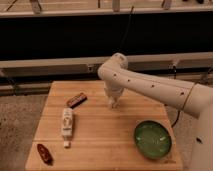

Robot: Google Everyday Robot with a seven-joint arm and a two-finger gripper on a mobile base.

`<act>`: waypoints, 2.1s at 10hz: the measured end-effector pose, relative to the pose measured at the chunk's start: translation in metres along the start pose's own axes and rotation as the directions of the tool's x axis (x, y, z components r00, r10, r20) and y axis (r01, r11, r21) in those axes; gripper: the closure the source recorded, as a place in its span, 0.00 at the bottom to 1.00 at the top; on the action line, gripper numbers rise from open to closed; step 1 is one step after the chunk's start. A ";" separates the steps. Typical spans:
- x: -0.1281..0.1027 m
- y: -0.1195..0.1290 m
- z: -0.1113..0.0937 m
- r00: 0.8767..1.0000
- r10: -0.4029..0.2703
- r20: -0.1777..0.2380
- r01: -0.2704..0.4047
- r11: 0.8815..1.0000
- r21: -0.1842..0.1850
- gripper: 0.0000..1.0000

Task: Place the white sponge in the ceramic cup

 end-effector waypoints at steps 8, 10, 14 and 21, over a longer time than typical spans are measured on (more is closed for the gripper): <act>0.024 0.001 -0.003 0.999 0.049 0.009 -0.049 0.999 0.003 0.99; 0.030 -0.003 -0.003 0.998 0.063 0.012 -0.063 0.998 0.010 0.99; 0.037 -0.008 -0.003 0.997 0.072 0.004 -0.072 0.997 0.016 0.88; 0.051 -0.015 -0.002 0.996 0.093 -0.006 -0.093 0.995 0.030 0.82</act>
